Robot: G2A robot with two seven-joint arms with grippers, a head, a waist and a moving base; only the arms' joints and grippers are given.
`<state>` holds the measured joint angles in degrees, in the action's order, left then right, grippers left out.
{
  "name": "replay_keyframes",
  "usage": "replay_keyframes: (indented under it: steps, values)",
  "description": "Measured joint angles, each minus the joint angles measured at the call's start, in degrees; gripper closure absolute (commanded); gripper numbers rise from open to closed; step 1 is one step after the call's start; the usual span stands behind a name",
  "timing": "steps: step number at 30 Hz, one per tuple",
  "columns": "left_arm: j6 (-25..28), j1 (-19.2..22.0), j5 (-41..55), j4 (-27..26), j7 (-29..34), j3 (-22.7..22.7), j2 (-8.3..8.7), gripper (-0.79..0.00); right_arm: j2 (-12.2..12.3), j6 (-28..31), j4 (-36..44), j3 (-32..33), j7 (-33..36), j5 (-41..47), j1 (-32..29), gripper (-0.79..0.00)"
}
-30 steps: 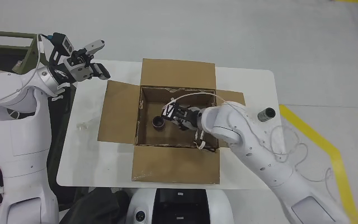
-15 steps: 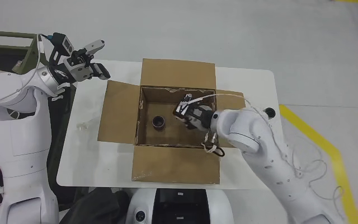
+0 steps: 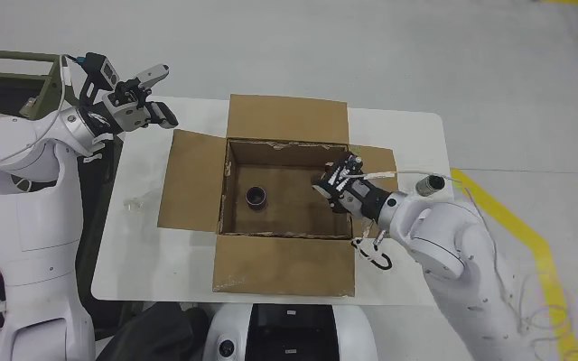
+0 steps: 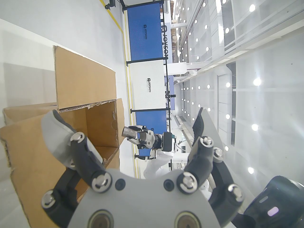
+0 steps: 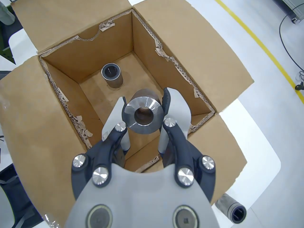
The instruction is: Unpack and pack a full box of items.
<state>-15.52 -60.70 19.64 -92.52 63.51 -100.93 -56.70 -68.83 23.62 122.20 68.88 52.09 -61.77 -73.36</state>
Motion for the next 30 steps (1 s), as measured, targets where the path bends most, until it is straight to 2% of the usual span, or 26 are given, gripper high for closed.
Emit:
replay_keyframes:
  steps: [5, 30]
  values:
    - [0.00, 0.00, 0.00, 0.00, 0.00, 0.00, 0.00, -0.785, 0.66, 0.27, 2.44, 3.18, -1.73, -0.96, -3.91, 0.000]
    - [0.00, 0.00, 0.00, 0.00, 0.00, 0.00, 0.00, -0.785, 0.66, 0.27, 2.44, 3.20, -1.73, -0.97, -3.92, 0.000]
